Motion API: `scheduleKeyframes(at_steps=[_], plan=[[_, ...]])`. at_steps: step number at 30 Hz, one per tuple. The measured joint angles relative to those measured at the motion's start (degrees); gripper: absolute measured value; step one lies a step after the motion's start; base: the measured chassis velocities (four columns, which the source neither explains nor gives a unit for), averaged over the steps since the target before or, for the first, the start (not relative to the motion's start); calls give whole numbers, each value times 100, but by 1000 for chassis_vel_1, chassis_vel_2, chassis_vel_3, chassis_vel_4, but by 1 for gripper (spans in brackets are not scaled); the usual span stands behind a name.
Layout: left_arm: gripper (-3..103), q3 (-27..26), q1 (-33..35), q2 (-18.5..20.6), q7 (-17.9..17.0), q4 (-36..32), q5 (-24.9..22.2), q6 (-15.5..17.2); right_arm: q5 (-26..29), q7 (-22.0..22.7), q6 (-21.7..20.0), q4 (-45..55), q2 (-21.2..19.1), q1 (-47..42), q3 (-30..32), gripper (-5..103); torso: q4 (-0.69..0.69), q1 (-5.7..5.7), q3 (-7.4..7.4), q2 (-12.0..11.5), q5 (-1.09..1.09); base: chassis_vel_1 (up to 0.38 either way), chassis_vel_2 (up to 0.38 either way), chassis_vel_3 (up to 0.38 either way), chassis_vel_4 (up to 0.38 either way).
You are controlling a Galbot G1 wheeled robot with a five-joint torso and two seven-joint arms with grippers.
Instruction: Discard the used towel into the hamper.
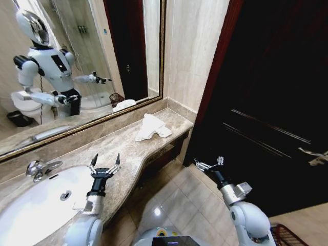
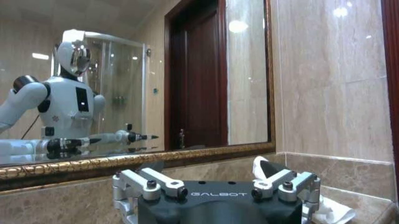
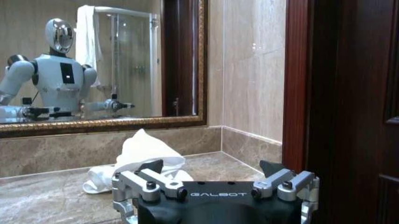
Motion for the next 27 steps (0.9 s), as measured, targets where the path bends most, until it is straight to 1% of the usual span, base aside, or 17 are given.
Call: scheduleKeyframes(at_steps=[9, 13, 15, 16, 17, 18, 19, 20, 21, 23, 24, 25, 26, 27], plan=[[100, 46, -41, 60, -16, -31, 1, 118, -3, 11, 1, 12, 18, -33, 4, 100, 0, 0, 0, 0, 0, -33, 27, 34, -32], [100, 80, -182, 183, -79, -58, -84, 322, 2, 51, -4, 29, 22, -46, 1, 100, 0, 0, 0, 0, 0, -41, 30, 51, -33], [100, 121, -311, 328, -166, -117, -270, 626, -55, 83, -48, 56, 16, -55, -1, 100, 0, 0, 0, 0, -1, 0, 0, 0, 0], [100, 121, -311, 328, -166, -117, -270, 626, -55, 83, -48, 56, 16, -55, -1, 100, 0, 0, 0, 0, -1, 0, 0, 0, 0], [100, 140, -380, 422, -204, -176, -392, 835, -77, 93, -61, 61, 13, -65, -3, 100, 0, 0, 0, 0, 0, 0, 0, 0, 0], [100, 179, -510, 582, -261, -266, -574, 1153, -86, 107, -64, 64, 9, -76, -6, 100, 0, 0, 0, 0, 0, 0, 0, 0, 0], [100, 206, -641, 706, -289, -313, -708, 1368, -87, 113, -67, 64, 2, -83, -6, 100, 1, 0, 0, 0, 0, 0, 0, 0, 0], [100, 206, -641, 706, -289, -313, -708, 1368, -87, 113, -67, 64, 2, -83, -6, 100, 1, 0, 0, 0, 0, 0, 0, 0, 0], [100, 241, -818, 841, -319, -335, -830, 1564, -87, 118, -67, 58, -5, -79, -5, 100, 1, 0, 0, 0, 0, 0, 0, 0, 0], [100, 316, -1070, 993, -400, -327, -942, 1790, -86, 128, -66, 26, -8, -63, -5, 100, 0, -1, 0, 0, -1, 0, 0, 0, 0], [100, 425, -1359, 1156, -497, -252, -1015, 1997, -86, 140, -65, -13, -8, -26, -8, 100, -2, -1, 0, 0, 0, 0, 0, 0, 0], [100, 425, -1359, 1156, -497, -252, -1015, 1997, -86, 140, -65, -13, -8, -26, -8, 100, -2, -1, 0, 0, 0, 0, 0, 0, 0], [100, 554, -1669, 1331, -585, -130, -1095, 2193, -85, 148, -65, -54, -16, 13, -36, 100, -1, -1, 0, 0, -1, 0, 0, 0, 0], [100, 654, -1899, 1457, -669, -32, -1151, 2316, -85, 150, -69, -94, -30, 58, -71, 100, -2, -1, 0, 0, -1, 0, 0, 0, 0]])
